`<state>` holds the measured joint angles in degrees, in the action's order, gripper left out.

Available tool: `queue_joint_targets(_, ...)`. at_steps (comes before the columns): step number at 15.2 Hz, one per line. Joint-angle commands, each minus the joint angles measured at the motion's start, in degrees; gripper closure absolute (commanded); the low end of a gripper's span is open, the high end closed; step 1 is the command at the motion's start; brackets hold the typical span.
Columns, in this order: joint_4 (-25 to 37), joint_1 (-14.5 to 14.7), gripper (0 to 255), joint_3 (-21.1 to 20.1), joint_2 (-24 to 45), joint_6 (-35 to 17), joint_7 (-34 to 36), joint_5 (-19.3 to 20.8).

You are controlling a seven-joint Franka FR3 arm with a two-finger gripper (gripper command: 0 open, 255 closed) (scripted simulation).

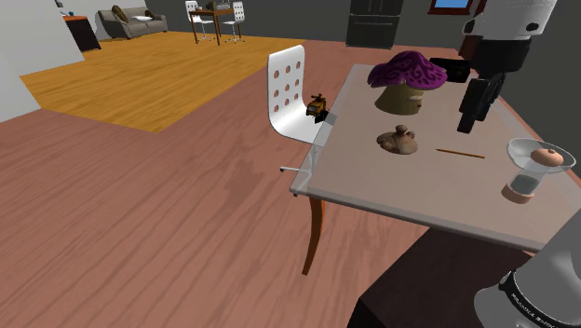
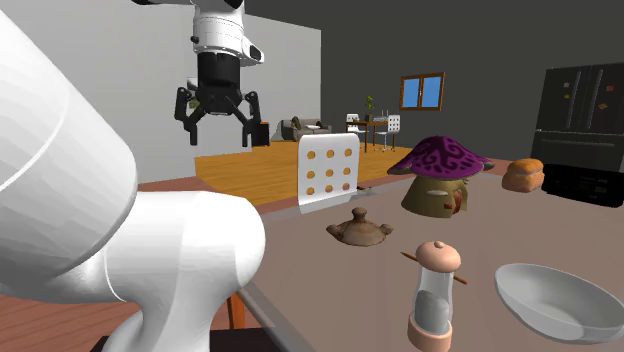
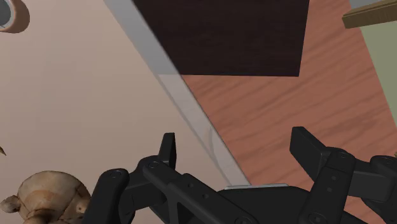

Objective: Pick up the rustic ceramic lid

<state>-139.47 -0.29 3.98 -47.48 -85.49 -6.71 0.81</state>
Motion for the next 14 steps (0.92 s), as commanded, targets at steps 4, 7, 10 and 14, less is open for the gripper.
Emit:
queue_joint_targets(4, 0.77, -0.8, 0, 2.67, 5.06, -3.88, -2.6, 1.97)
queue_joint_targets(7, 2.2, -1.46, 0, 5.26, 10.56, -7.58, -5.12, 3.53)
queue_joint_targets(10, 4.29, -1.99, 0, 7.76, 16.42, -11.03, -7.64, 4.6)
queue_joint_targets(14, 8.07, -2.51, 0, 10.92, 24.7, -15.09, -11.08, 5.16)
